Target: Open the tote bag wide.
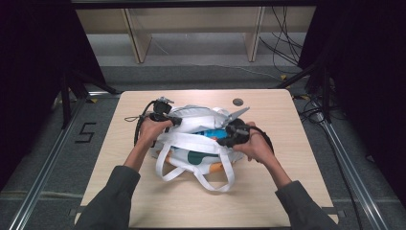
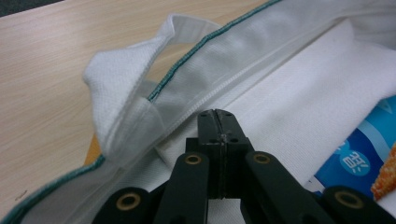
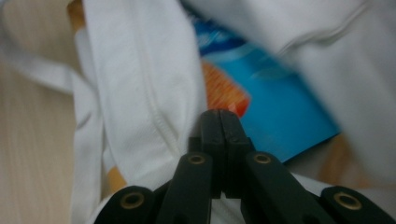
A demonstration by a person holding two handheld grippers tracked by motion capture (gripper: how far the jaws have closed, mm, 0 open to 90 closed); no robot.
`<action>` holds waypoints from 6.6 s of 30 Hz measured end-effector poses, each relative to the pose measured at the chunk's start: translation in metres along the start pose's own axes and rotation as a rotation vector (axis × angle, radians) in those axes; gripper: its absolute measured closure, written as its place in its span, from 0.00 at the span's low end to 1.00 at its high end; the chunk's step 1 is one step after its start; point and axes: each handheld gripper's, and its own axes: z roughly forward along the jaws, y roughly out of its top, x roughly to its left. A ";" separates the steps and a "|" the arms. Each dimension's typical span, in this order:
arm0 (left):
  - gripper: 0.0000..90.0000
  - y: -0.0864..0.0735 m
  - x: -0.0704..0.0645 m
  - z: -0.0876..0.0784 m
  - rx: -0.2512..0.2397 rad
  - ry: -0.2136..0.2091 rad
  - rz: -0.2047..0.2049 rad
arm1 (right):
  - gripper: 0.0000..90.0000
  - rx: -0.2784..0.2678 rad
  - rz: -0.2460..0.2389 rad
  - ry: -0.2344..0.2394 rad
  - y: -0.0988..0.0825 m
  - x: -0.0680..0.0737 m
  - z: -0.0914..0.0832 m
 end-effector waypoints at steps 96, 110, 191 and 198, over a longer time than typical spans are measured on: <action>0.96 -0.005 -0.033 -0.021 0.162 0.035 0.324 | 1.00 -0.118 -0.025 -0.202 0.008 -0.003 -0.005; 1.00 0.016 0.007 0.029 0.202 0.194 0.163 | 1.00 0.149 -0.172 -0.014 -0.032 0.048 0.040; 0.56 -0.075 -0.031 -0.108 -0.200 -0.084 0.111 | 0.82 -0.235 0.037 -0.246 -0.039 0.000 -0.042; 0.52 -0.077 -0.037 -0.110 -0.196 -0.081 0.121 | 0.79 -0.235 0.057 -0.236 -0.042 0.002 -0.046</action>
